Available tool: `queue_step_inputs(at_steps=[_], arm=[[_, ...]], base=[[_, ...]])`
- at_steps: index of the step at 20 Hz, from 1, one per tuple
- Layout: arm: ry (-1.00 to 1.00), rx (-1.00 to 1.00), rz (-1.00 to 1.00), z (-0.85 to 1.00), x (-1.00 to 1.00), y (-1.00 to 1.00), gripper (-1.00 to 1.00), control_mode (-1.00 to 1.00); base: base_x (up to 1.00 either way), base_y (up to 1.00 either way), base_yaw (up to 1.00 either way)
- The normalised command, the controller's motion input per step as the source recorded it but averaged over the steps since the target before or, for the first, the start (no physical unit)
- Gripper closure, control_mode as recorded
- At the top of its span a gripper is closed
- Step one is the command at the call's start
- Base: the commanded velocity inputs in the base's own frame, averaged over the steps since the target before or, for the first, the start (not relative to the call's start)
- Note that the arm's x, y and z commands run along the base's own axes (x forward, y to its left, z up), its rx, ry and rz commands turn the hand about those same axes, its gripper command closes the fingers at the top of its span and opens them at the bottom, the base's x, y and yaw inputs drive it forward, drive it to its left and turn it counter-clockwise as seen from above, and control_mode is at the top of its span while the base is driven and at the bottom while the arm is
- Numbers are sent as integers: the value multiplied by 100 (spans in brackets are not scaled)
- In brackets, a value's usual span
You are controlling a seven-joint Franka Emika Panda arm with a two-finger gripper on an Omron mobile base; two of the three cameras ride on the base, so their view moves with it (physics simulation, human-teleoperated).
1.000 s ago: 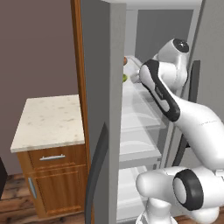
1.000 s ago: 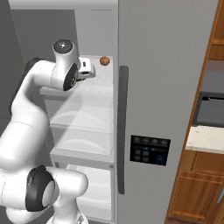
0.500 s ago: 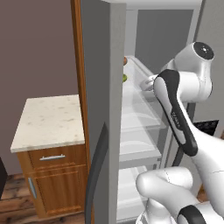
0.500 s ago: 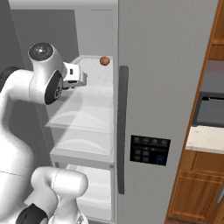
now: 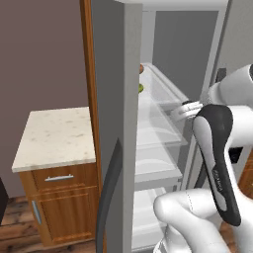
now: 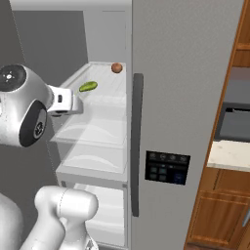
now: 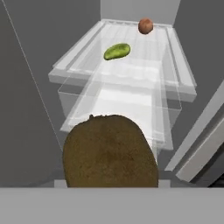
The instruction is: Pick up the kiwi and mango from the fridge and place one fruit on each plate on the dining counter.
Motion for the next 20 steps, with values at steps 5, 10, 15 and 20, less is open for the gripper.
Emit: queue_step_inputs(at_steps=[5, 10, 15, 20], arm=[[-5, 3, -5, -3, -97, -23, 100, -100], [-12, 6, -8, -9, -100, -26, 100, -100], [0, 0, 0, 0, 0, 0, 100, 100], [0, 0, 0, 0, 0, 0, 100, 100]], base=[[0, 0, 0], [0, 0, 0], [-100, -8, -16], [-81, 0, -38]])
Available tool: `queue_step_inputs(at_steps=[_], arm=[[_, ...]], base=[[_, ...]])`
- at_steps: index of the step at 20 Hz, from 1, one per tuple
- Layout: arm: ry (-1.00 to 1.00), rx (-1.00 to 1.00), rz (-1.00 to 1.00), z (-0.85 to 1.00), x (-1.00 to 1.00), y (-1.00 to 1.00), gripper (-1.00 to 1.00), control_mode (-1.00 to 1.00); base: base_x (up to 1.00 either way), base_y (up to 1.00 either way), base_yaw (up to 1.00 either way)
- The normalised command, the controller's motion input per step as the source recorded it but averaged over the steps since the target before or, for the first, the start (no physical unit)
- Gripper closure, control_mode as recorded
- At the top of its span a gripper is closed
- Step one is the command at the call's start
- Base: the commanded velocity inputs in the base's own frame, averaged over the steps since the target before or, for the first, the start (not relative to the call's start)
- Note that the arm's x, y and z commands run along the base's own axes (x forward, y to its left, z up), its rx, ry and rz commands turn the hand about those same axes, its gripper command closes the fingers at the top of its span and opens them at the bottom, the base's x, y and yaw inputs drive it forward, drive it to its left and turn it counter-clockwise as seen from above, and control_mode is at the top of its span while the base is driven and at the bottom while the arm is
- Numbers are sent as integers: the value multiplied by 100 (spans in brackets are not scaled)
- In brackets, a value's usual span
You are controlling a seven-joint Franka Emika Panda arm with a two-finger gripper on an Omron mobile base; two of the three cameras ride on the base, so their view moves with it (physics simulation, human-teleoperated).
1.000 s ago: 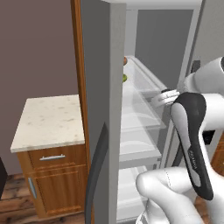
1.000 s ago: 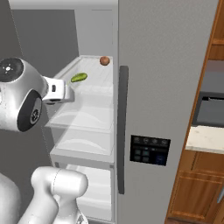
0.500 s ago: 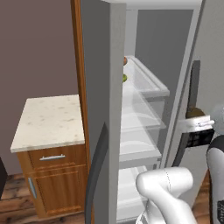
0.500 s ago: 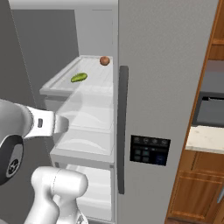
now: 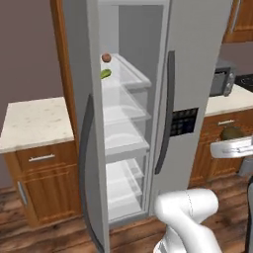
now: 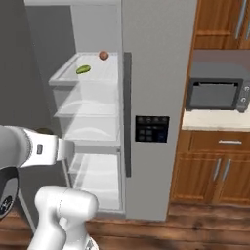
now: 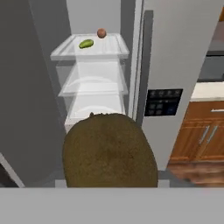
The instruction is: Pick up the kiwi and mango from the fridge and place one fruit on each plate on the dining counter.
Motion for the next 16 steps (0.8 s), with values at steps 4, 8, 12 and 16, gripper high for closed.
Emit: queue_step_inputs(at_steps=[4, 8, 12, 16], arm=[[0, 0, 0, 0, 0, 0, 100, 100], [0, 0, 0, 0, 0, 0, 100, 100], [0, 0, 0, 0, 0, 0, 100, 100], [0, 0, 0, 0, 0, 0, 100, 100]], base=[[-62, 0, -57], [-51, 0, -71], [-43, 0, -80], [-36, -12, -64]])
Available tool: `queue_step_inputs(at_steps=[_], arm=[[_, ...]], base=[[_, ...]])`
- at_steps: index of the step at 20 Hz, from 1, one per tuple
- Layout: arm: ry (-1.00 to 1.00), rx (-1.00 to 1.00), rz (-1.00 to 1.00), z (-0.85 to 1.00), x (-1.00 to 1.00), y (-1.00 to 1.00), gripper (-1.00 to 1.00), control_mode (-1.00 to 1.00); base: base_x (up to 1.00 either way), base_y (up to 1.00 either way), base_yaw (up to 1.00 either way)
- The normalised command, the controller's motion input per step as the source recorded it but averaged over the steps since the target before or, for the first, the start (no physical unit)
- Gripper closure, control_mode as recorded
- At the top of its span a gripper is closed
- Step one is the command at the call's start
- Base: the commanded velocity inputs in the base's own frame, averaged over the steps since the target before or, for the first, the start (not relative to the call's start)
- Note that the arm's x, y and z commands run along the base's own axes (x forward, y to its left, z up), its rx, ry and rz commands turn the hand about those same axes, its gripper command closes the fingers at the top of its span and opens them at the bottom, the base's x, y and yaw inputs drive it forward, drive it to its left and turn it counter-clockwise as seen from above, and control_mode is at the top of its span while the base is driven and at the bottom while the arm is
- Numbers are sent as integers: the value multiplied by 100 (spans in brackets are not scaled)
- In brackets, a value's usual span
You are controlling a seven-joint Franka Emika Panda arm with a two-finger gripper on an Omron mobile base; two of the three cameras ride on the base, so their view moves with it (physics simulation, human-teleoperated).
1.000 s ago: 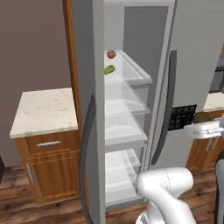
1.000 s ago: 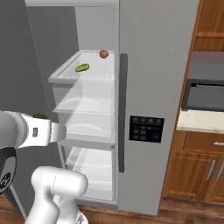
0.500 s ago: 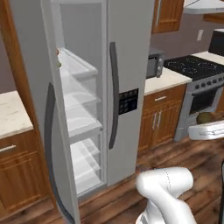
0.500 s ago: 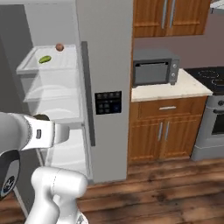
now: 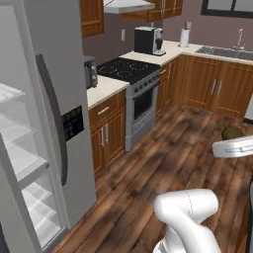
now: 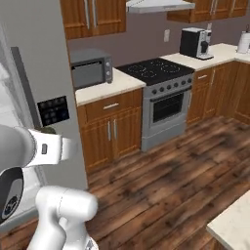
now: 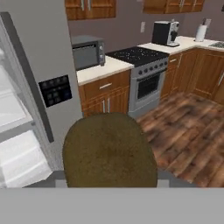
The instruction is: Pick up the kiwi and mango from the fridge and place one fruit on each plate on the dining counter.
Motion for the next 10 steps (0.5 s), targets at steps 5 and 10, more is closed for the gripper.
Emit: queue_step_inputs(at_steps=[5, 10], arm=[[0, 0, 0, 0, 0, 0, 100, 100], [0, 0, 0, 0, 0, 0, 100, 100]], base=[[-36, -62, -58], [-26, -100, -53]])
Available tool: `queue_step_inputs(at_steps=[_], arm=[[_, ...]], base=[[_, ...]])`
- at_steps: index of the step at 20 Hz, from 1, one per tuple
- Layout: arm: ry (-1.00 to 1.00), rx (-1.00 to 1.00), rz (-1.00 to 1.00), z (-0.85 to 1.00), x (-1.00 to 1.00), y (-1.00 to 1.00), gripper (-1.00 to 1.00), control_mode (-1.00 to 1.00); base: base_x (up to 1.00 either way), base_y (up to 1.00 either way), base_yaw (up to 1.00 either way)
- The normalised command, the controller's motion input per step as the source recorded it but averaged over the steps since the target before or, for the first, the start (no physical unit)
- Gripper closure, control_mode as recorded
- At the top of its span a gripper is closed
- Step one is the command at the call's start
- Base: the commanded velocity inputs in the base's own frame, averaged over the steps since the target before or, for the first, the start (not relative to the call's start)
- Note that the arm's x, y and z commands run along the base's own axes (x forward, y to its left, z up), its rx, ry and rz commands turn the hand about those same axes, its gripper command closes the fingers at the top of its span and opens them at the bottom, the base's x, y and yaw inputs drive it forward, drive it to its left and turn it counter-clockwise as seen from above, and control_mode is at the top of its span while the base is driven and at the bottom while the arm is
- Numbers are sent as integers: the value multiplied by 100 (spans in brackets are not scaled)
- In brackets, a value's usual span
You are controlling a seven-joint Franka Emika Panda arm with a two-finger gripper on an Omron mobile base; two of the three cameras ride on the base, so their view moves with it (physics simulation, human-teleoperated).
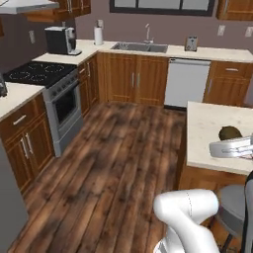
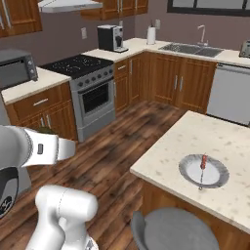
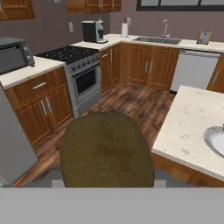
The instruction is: Pick up the kiwi and mango from the fridge and place one fruit on each plate on the dining counter.
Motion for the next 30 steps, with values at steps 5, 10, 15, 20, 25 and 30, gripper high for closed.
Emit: queue_step_inputs(at_steps=[5, 10, 15, 20, 25, 30], arm=[[0, 0, 0, 0, 0, 0, 100, 100], [0, 0, 0, 0, 0, 0, 100, 100], [0, 0, 0, 0, 0, 0, 100, 100], [0, 0, 0, 0, 0, 0, 100, 100], [0, 0, 0, 0, 0, 0, 100, 100], [0, 0, 0, 0, 0, 0, 100, 100]], base=[[-36, -100, -46], [-31, -100, -40], [-95, -46, -23], [-100, 0, -16], [-100, -36, -14], [-90, -100, -10]])
